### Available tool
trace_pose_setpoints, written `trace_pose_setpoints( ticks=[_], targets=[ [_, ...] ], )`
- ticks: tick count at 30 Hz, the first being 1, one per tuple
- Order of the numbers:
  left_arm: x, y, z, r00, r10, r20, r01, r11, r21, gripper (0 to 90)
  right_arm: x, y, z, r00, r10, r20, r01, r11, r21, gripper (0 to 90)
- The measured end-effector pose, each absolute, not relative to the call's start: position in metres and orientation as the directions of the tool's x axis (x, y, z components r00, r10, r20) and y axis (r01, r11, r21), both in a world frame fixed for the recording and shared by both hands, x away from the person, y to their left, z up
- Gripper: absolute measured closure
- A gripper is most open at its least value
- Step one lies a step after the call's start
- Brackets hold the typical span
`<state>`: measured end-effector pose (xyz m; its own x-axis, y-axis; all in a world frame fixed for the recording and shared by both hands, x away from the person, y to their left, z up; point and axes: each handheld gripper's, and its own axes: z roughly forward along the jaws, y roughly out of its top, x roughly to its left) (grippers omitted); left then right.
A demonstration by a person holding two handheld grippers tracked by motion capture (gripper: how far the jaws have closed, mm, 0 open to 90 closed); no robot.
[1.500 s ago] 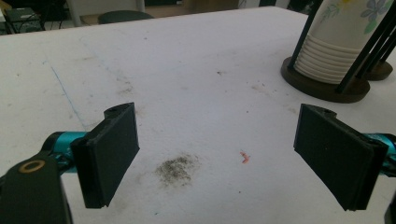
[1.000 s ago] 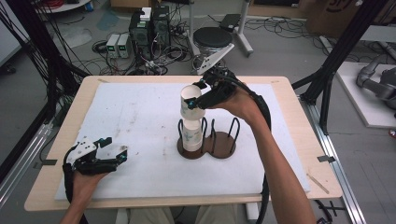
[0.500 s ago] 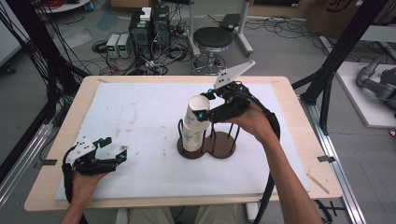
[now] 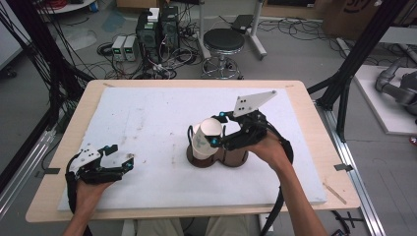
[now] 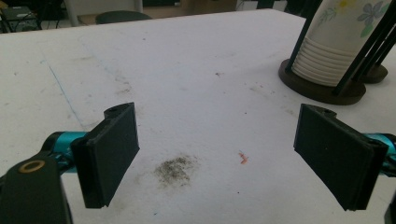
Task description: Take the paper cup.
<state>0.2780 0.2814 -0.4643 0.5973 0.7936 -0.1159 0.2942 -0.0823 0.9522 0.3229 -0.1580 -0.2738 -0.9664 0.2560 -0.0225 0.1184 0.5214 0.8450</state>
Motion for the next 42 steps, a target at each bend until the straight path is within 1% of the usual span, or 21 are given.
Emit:
trace_pose_setpoints(
  ticks=[2,8,10,18,19,25,42],
  targets=[
    [0.278,0.281,-0.464,0.600,0.792,-0.115,0.292,-0.084,0.953,13.8,0.320,-0.158,-0.280,-0.967,0.253,-0.029,0.110,0.519,0.848,37.7],
    [0.278,0.282,-0.464,0.599,0.790,-0.127,0.299,-0.074,0.951,13.8,0.312,-0.158,-0.298,-0.974,0.228,-0.005,0.111,0.490,0.864,37.7],
    [0.278,0.281,-0.464,0.600,0.791,-0.121,0.297,-0.081,0.951,13.8,0.311,-0.157,-0.308,-0.981,0.193,-0.016,0.081,0.485,0.871,37.7],
    [0.278,0.281,-0.464,0.603,0.789,-0.117,0.296,-0.085,0.951,13.7,0.303,-0.152,-0.324,-0.987,0.163,-0.013,0.069,0.485,0.872,37.6],
    [0.278,0.281,-0.464,0.601,0.790,-0.117,0.295,-0.084,0.952,13.7,0.303,-0.152,-0.327,-0.987,0.160,-0.029,0.053,0.487,0.872,37.6],
    [0.278,0.281,-0.464,0.604,0.789,-0.112,0.290,-0.087,0.953,13.7,0.302,-0.153,-0.335,-0.988,0.153,-0.019,0.055,0.461,0.886,37.5],
    [0.278,0.280,-0.464,0.603,0.791,-0.104,0.288,-0.095,0.953,13.7,0.304,-0.154,-0.340,-0.987,0.159,-0.001,0.074,0.462,0.884,37.5]
  ],
)
